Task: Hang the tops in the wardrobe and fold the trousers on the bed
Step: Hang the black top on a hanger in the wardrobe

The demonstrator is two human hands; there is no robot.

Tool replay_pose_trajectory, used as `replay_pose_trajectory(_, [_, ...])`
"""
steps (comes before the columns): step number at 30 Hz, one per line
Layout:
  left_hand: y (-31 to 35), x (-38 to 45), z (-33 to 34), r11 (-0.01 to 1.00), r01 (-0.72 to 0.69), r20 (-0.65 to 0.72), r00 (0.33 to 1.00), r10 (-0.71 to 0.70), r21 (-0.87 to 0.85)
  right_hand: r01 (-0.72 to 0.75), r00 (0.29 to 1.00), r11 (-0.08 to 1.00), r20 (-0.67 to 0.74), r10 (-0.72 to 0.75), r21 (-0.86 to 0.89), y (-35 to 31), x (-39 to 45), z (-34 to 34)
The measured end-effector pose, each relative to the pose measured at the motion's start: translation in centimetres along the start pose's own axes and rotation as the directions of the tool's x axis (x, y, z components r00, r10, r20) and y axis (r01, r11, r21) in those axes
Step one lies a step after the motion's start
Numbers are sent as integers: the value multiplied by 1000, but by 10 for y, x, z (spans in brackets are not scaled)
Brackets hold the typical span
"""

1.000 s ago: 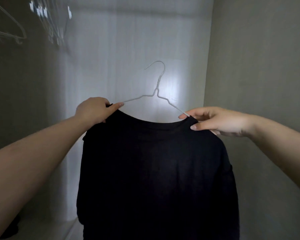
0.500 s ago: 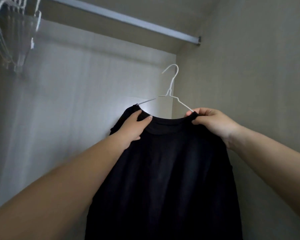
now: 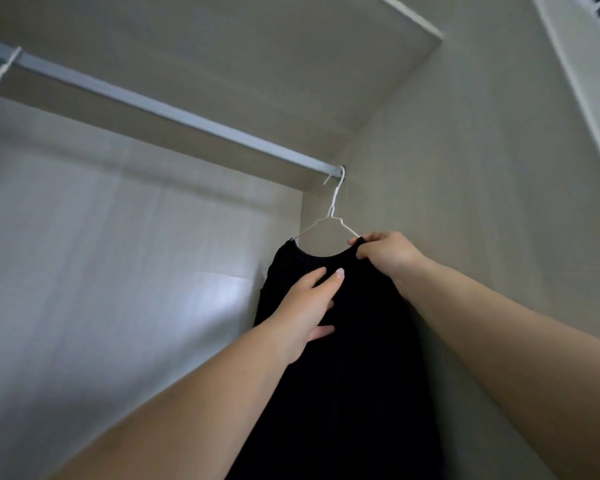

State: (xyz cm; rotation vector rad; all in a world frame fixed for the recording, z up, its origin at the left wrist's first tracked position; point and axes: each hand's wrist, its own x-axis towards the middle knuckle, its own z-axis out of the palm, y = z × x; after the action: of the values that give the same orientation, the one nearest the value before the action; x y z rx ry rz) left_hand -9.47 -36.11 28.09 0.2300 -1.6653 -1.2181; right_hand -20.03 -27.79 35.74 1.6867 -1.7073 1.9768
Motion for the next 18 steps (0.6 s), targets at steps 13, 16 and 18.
replay_pose_trajectory(13, [15,52,13,985,-172,64,983,170,34,51,992,999,-114,-53,-20,-31,89,9])
replay_pose_trajectory(16, [9,56,11,984,-162,66,985,157,73,35,994,996,-100,-43,-79,-30,98,15])
replay_pose_trajectory(18, [7,55,11,982,-159,61,986,154,105,17,996,991,-87,-28,-130,-26,100,18])
